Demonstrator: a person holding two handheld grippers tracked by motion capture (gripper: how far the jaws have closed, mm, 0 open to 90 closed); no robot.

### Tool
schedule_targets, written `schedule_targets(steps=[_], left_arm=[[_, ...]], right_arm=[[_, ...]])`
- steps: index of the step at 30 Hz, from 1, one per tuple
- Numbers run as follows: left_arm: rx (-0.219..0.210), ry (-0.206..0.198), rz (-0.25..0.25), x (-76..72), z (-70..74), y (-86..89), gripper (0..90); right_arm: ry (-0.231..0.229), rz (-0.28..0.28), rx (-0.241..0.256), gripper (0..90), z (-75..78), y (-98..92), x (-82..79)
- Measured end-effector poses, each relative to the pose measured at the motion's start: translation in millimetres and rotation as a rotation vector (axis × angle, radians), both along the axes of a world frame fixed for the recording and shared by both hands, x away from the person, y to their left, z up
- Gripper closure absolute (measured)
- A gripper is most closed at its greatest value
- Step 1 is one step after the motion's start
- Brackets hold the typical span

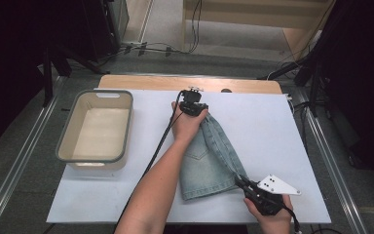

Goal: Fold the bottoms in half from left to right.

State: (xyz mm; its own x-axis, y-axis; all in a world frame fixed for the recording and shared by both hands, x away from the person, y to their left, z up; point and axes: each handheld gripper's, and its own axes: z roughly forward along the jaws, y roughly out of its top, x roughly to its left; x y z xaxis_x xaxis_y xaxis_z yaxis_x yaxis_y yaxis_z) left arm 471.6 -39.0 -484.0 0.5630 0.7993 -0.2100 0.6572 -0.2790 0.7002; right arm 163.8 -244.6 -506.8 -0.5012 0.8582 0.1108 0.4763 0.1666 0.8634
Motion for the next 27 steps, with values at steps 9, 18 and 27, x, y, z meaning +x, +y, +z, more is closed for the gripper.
schedule_targets(steps=[9,18,27], left_arm=[[-0.025,0.023,-0.009,3.1,-7.1,1.8,69.3],[-0.089,-0.064,-0.033,-4.8,15.9,6.4,23.2],[-0.107,-0.052,-0.096,-15.3,32.7,35.3,3.0]], right_arm=[[0.016,-0.015,0.014,81.3,-3.3,-6.9,2.3],[-0.015,0.049,0.026,35.3,9.1,-13.3,0.6],[-0.057,0.213,0.066,0.0,31.0,7.4,-2.0]])
